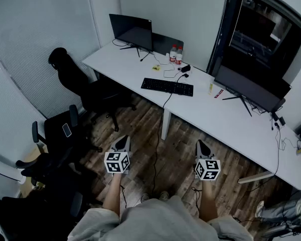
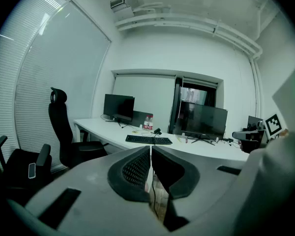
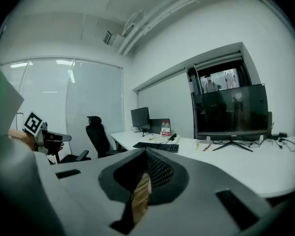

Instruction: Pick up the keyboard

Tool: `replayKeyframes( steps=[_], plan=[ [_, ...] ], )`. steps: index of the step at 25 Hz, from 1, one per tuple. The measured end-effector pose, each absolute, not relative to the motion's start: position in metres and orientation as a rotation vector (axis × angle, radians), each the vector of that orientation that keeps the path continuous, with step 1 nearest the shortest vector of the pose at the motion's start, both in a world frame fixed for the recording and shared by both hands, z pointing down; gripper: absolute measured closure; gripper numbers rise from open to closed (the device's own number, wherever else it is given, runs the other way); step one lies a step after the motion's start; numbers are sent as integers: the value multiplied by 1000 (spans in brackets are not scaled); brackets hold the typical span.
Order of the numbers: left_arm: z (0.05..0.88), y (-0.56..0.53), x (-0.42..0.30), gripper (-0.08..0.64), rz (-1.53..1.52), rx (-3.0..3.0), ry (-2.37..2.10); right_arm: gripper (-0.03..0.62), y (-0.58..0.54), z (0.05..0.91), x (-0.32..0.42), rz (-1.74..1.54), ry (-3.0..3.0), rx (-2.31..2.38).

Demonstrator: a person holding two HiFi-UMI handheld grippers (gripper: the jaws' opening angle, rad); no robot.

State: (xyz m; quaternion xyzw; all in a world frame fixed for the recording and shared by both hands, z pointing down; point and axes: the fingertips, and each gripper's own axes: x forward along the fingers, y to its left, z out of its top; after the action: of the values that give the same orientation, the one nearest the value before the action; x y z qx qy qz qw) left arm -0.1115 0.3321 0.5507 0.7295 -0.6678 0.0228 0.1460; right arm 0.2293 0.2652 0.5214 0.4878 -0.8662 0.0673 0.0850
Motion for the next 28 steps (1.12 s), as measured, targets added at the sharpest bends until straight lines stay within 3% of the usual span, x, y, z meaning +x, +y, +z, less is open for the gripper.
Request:
replayKeyframes(
  steps=[13,14,15,16,17,18,28],
  plan=[
    [556,338,-106,535,59,2103,-1897,591,270,525,227,205,-2592,1426],
    [558,338,-103,508,50,2115,-1866,589,271,527,226,209,-2599,1412],
    [560,338,-99,400,44,2124,-1831,544,272,528,224,215,-2611,1391],
    [562,338,-96,308,42,2130,-1801,458,272,529,223,222,-2625,1370],
    [563,338,-93,299,43,2135,-1784,372,273,530,221,227,-2637,1354],
    [564,338,-91,298,44,2139,-1780,335,274,530,221,228,-2643,1344],
    [569,343,-79,299,84,2128,-1831,321,275,538,230,224,-2629,1317]
  ],
)
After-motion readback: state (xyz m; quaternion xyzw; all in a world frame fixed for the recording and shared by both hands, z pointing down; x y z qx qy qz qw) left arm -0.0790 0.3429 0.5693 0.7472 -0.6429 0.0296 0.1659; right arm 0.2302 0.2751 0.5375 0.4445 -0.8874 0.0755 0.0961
